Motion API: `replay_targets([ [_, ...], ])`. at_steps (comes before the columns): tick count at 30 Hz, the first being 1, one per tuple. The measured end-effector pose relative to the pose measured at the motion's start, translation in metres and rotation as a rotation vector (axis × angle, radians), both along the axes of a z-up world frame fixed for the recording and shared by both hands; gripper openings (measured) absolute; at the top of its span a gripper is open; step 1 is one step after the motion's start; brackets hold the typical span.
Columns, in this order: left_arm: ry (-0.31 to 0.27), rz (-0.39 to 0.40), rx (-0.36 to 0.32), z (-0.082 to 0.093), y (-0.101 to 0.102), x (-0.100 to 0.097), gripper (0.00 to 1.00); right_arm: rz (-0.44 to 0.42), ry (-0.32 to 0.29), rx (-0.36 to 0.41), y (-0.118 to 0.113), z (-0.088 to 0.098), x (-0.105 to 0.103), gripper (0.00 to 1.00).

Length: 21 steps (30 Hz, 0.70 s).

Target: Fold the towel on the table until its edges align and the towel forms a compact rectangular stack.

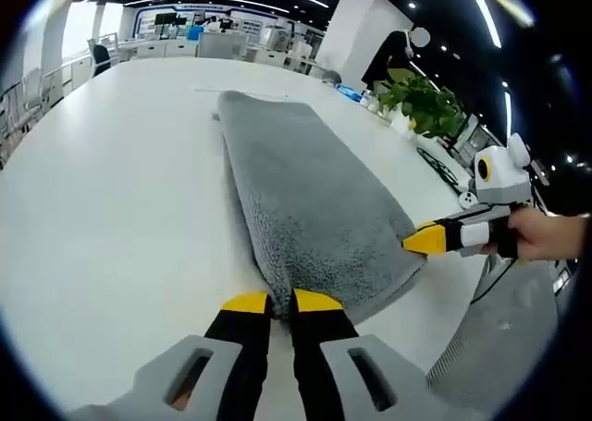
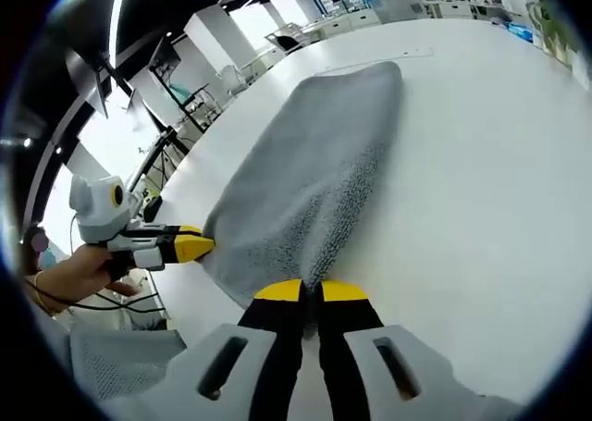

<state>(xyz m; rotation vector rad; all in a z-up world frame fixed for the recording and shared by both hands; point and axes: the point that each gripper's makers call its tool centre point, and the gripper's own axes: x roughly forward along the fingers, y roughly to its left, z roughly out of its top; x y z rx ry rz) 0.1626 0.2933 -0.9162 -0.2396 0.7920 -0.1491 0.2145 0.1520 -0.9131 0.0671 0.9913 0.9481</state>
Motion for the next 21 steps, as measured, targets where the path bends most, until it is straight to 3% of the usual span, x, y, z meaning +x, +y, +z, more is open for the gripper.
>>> replay_targets([
  [5,-0.003,-0.001,-0.021,0.005,-0.002,0.0,0.07,-0.012,-0.003,0.011,-0.003,0.007,0.002,0.02],
  [21,-0.088,-0.051,-0.107,0.052,-0.028,-0.004,0.07,-0.022,-0.009,0.068,-0.016,0.034,-0.007,0.02],
])
